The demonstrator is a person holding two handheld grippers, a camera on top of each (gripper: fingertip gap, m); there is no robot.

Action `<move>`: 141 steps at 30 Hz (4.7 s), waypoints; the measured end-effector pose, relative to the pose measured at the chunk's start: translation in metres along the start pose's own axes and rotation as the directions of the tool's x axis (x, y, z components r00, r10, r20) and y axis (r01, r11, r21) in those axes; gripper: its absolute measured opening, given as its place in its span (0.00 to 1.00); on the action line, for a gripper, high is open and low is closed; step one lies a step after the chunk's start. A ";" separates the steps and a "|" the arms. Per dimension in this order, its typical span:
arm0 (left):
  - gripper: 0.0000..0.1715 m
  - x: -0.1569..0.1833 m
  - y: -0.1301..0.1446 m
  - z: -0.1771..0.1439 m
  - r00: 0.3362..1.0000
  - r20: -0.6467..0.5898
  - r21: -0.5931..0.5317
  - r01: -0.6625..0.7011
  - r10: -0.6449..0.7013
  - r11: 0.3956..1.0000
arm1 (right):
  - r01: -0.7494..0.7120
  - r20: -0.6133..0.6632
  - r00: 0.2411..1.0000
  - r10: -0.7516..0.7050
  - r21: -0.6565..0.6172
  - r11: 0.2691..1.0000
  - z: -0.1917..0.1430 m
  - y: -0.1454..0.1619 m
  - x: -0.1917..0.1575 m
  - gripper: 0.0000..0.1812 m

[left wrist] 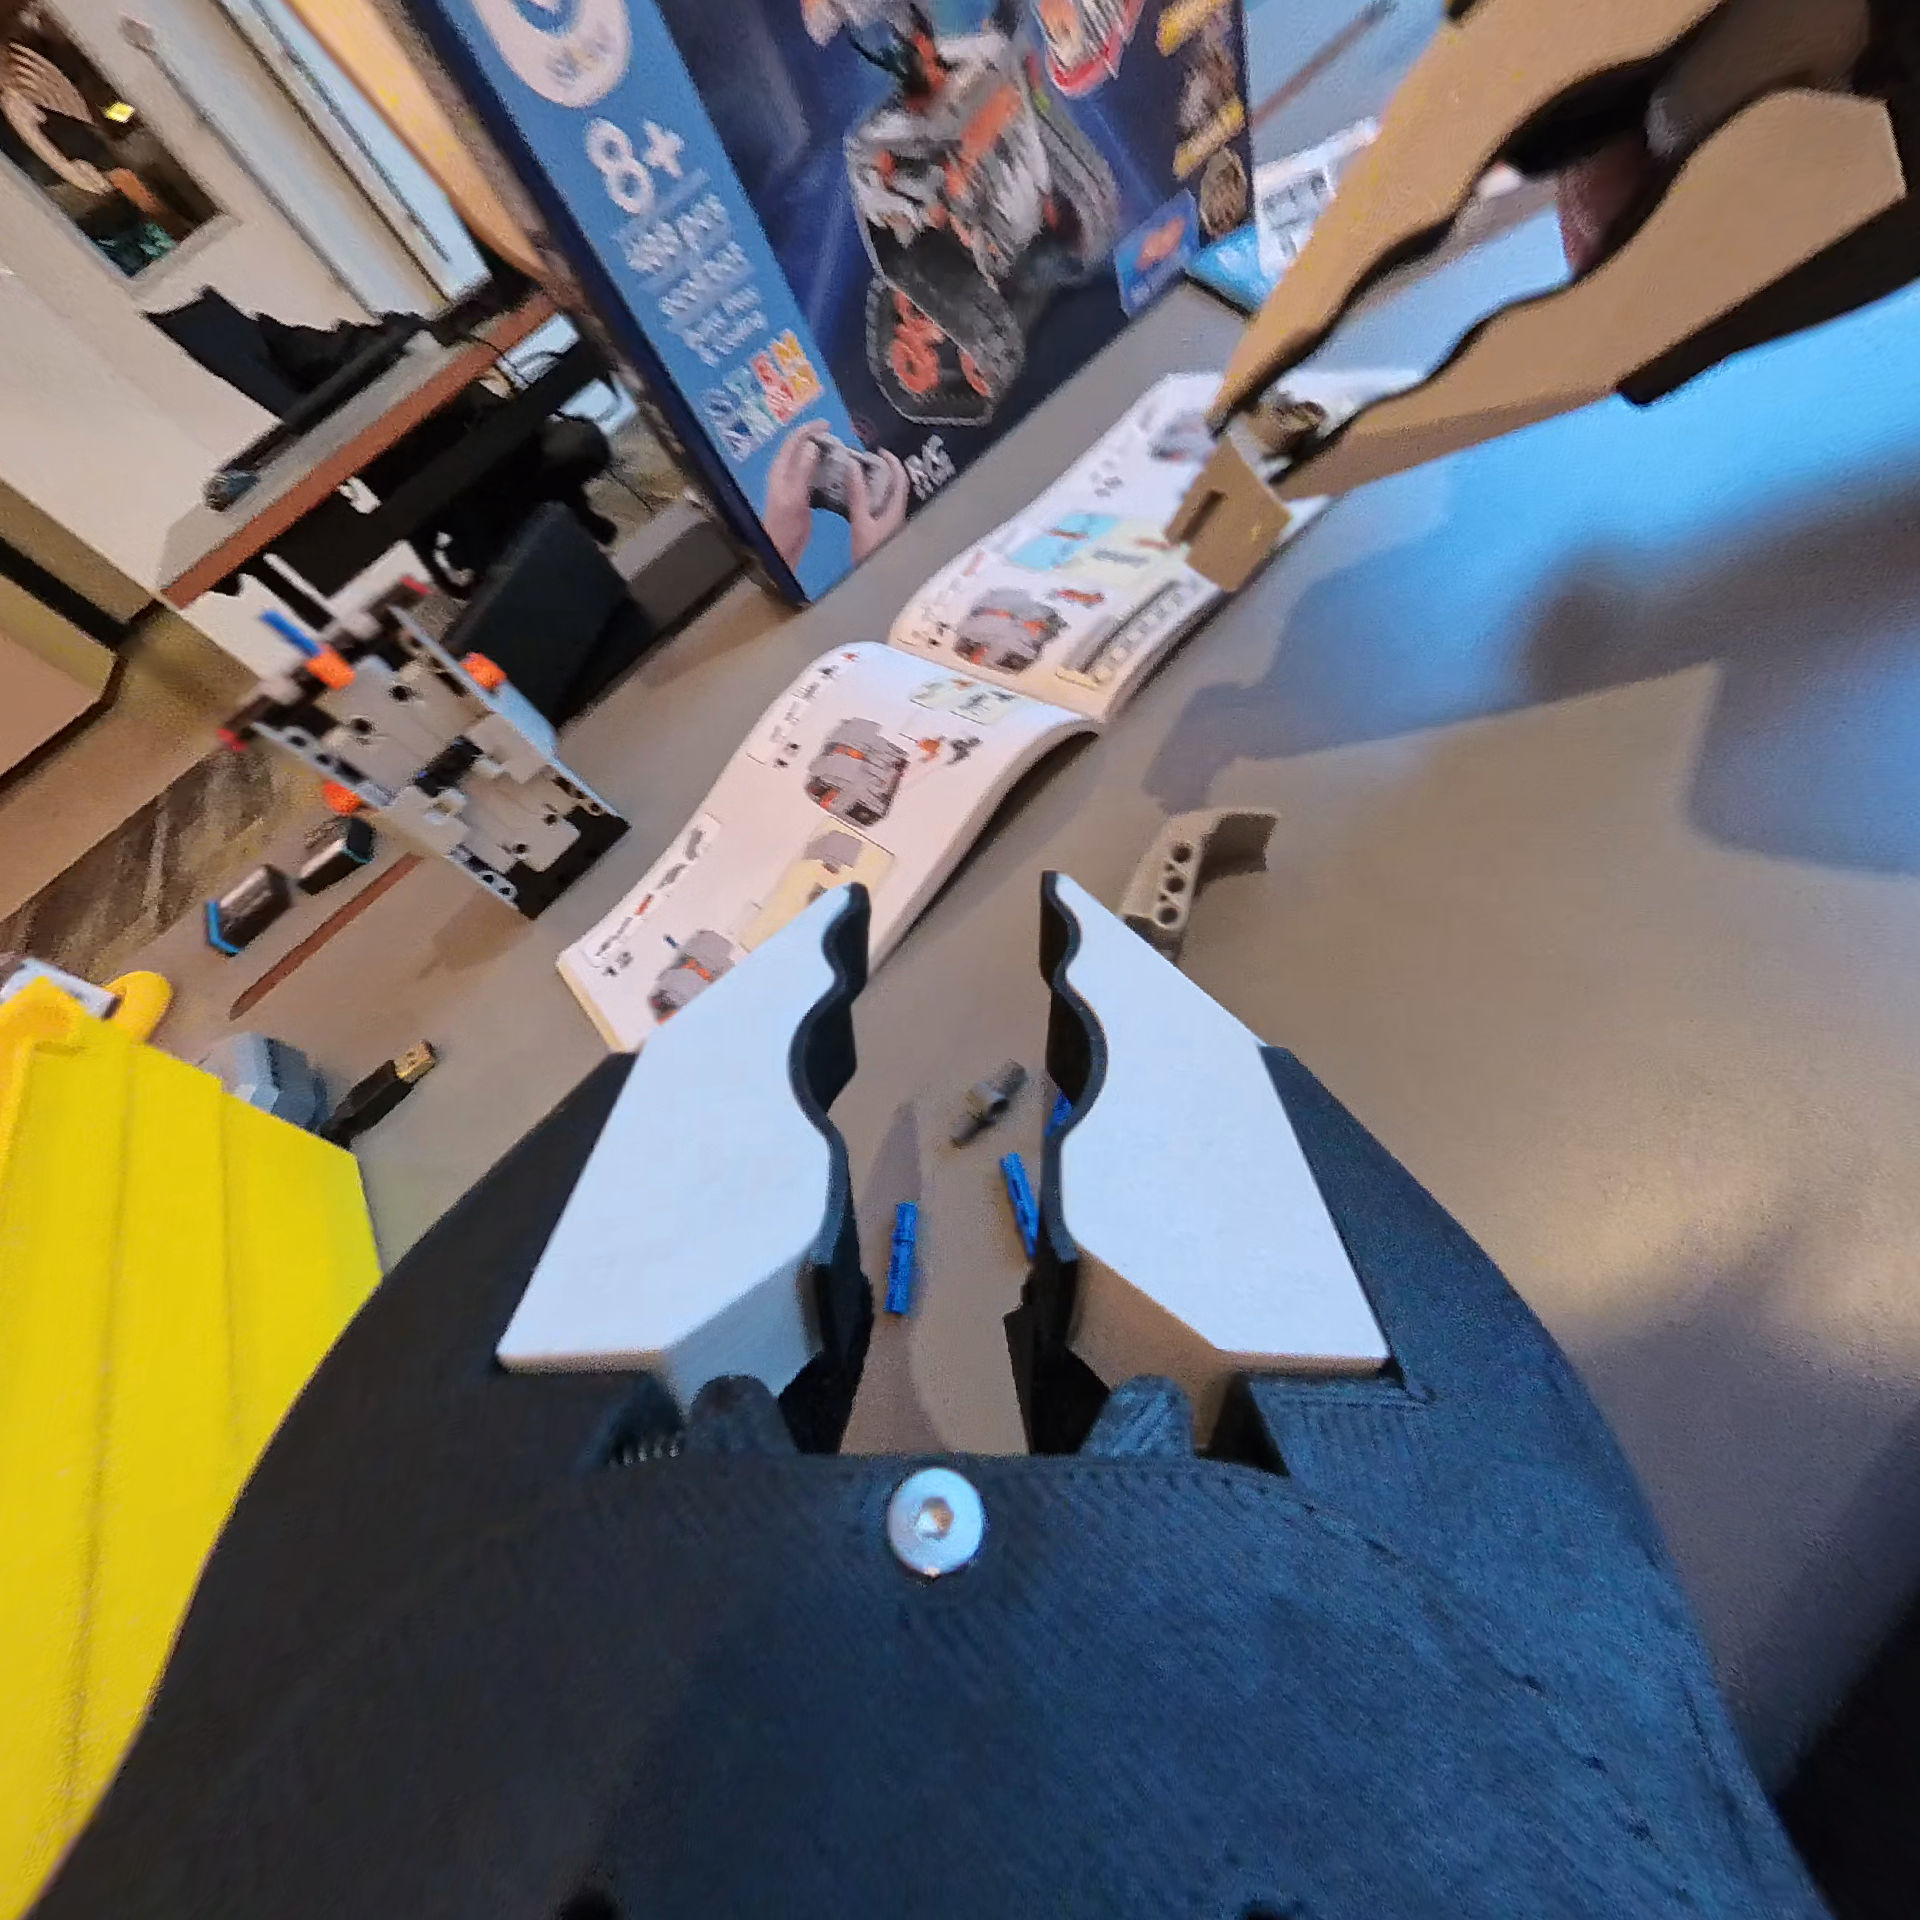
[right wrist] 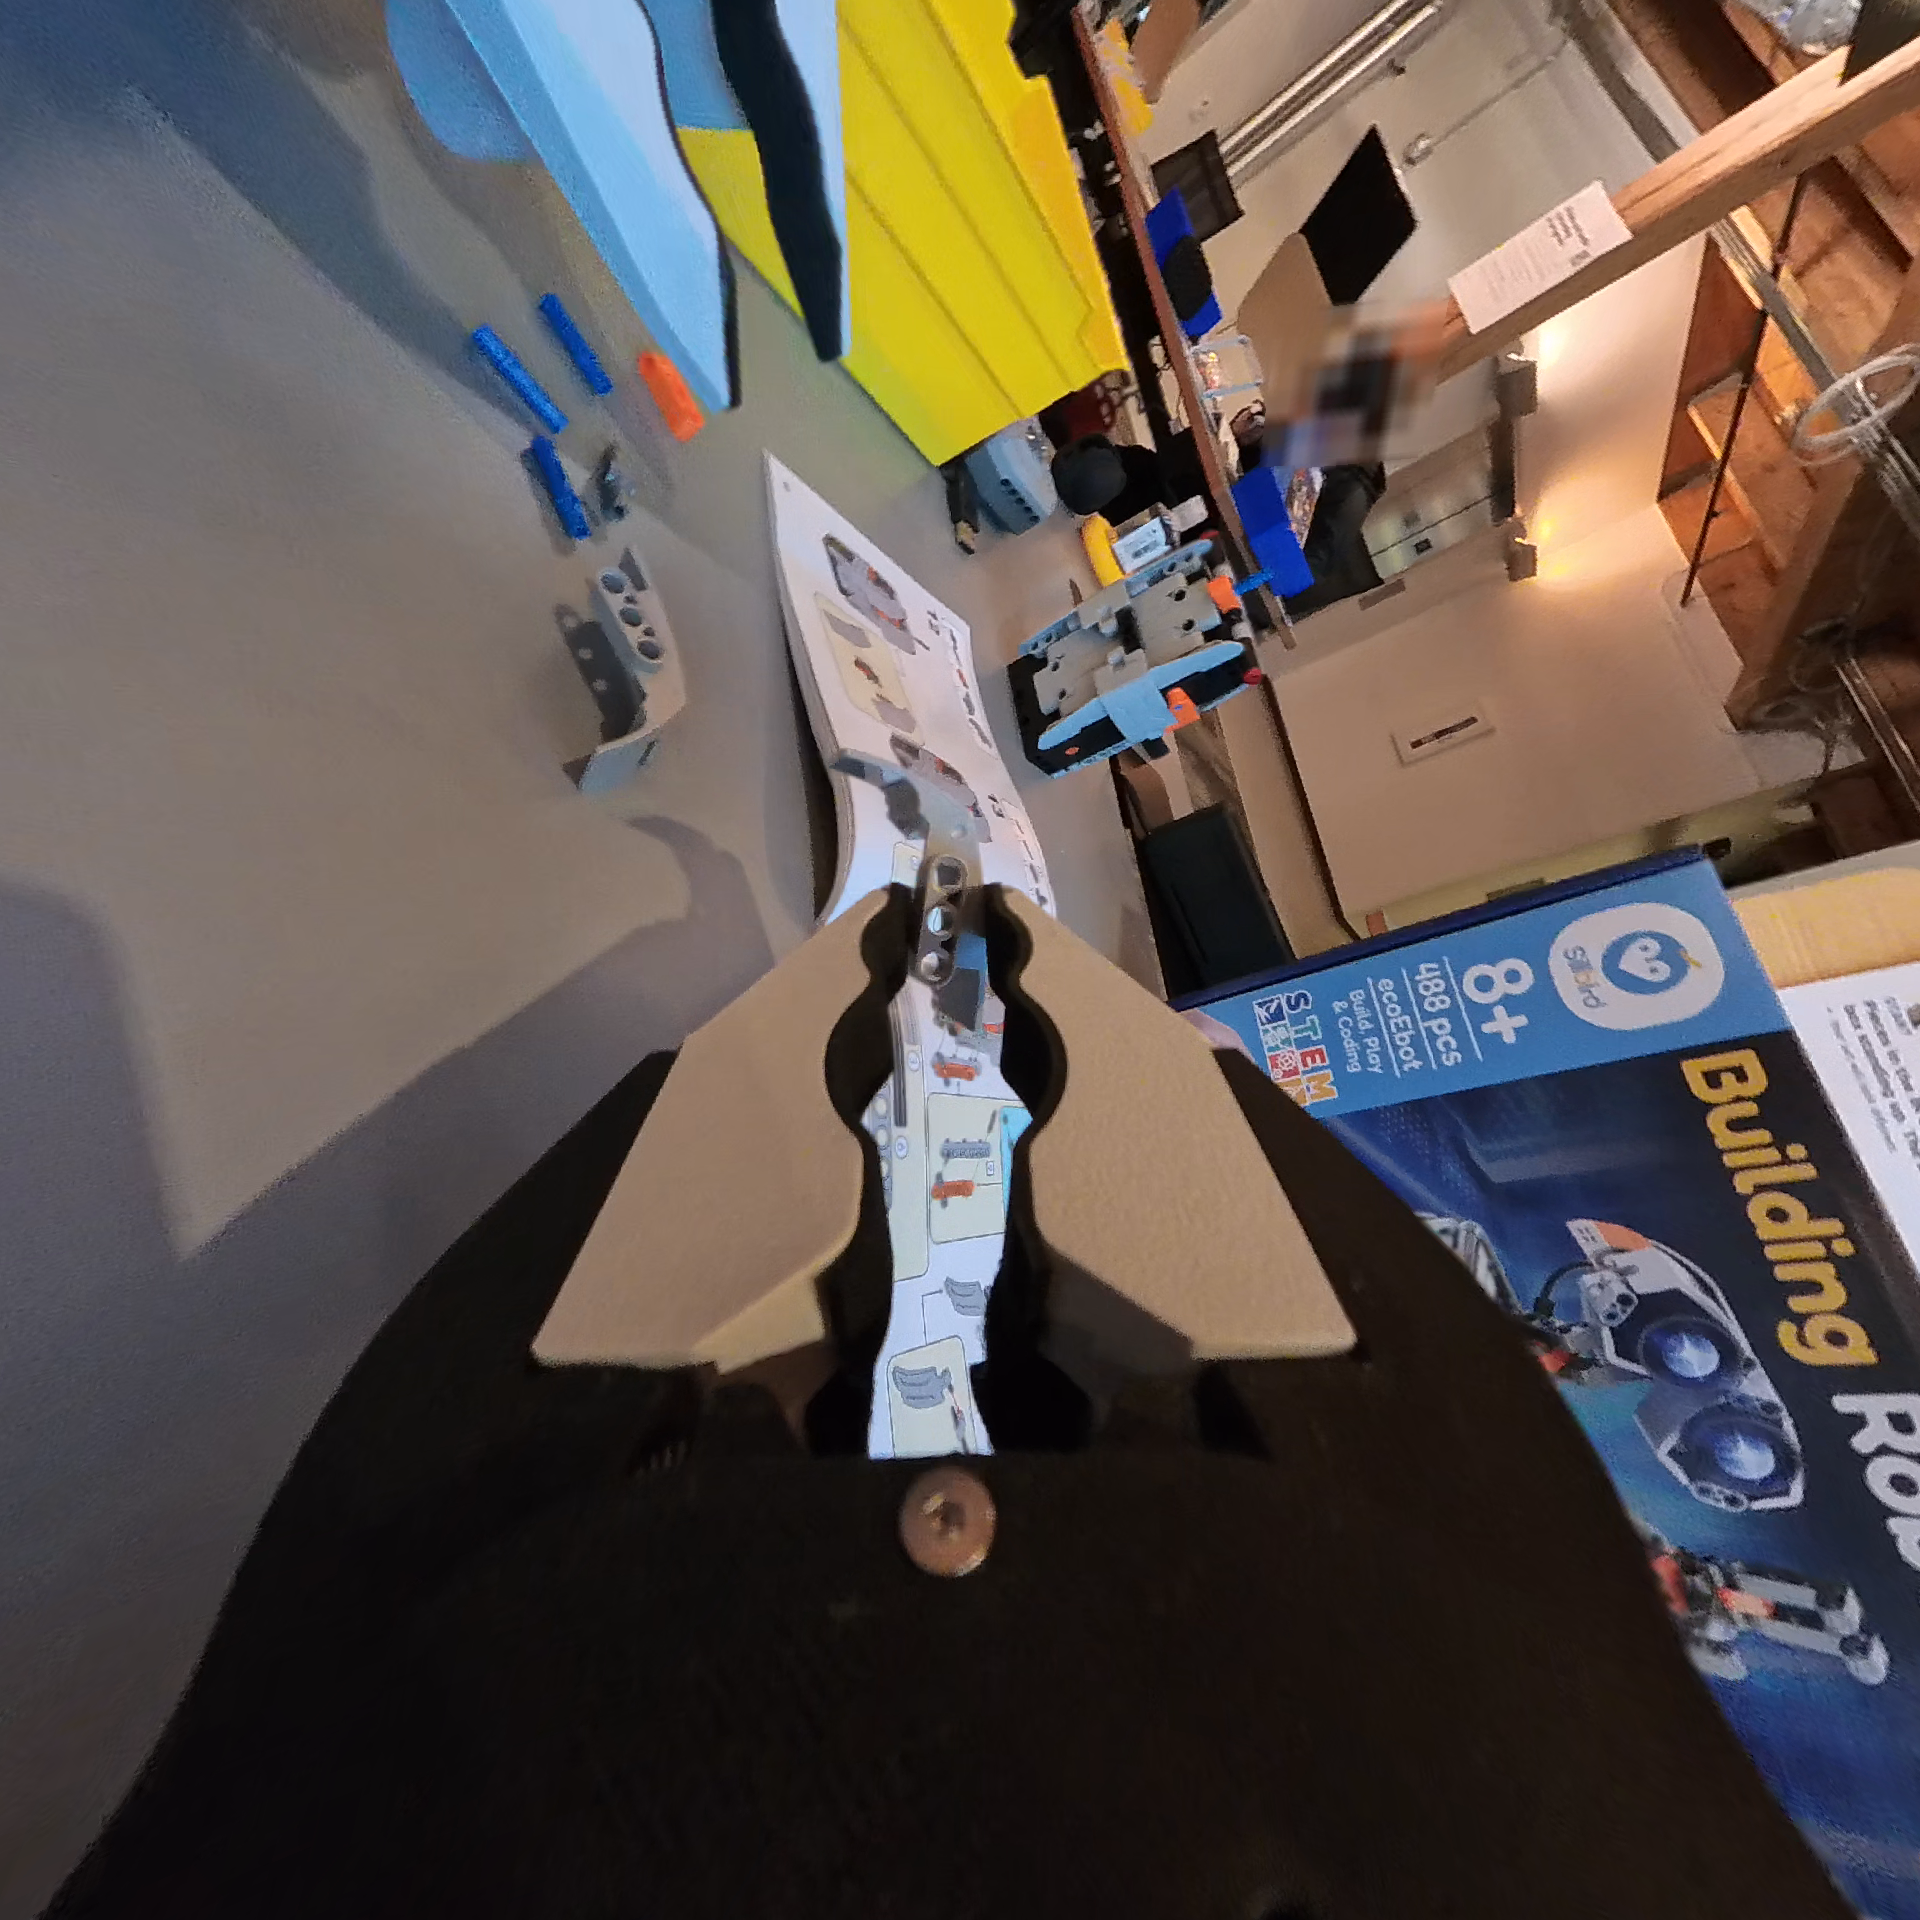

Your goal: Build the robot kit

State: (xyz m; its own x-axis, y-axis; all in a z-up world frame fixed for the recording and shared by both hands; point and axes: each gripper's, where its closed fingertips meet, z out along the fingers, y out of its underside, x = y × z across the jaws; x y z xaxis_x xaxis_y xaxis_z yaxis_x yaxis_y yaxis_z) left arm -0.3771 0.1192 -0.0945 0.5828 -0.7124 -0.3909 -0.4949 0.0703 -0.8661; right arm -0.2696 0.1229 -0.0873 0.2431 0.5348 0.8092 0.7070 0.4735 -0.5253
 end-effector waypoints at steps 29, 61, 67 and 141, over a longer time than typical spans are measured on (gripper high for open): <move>0.22 -0.046 0.004 -0.008 0.975 0.167 0.048 0.141 -0.147 0.989 | -0.176 0.082 0.981 0.174 0.025 0.984 -0.019 0.024 -0.003 0.07; 0.20 -0.046 0.004 -0.009 0.977 0.177 0.034 0.119 -0.123 0.992 | -0.349 0.075 0.937 0.341 0.182 0.919 -0.003 0.024 0.027 0.07; 0.20 -0.047 0.005 -0.009 0.976 0.176 0.033 0.127 -0.130 0.991 | -0.388 0.066 0.921 0.384 0.251 0.887 -0.012 0.022 0.049 0.07; 0.18 -0.044 0.011 -0.007 0.980 0.188 -0.021 0.076 -0.071 0.997 | 0.121 0.341 0.935 -0.094 -0.057 0.991 0.018 0.020 -0.055 0.07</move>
State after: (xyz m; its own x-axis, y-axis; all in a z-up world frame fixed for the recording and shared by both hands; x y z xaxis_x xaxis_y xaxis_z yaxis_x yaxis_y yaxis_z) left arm -0.4127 0.1463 -0.0851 0.7273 -0.5713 -0.3803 -0.4626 0.0014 -0.8866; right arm -0.2808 0.1158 -0.1478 -0.0659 0.6943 0.7166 0.7681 0.4937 -0.4077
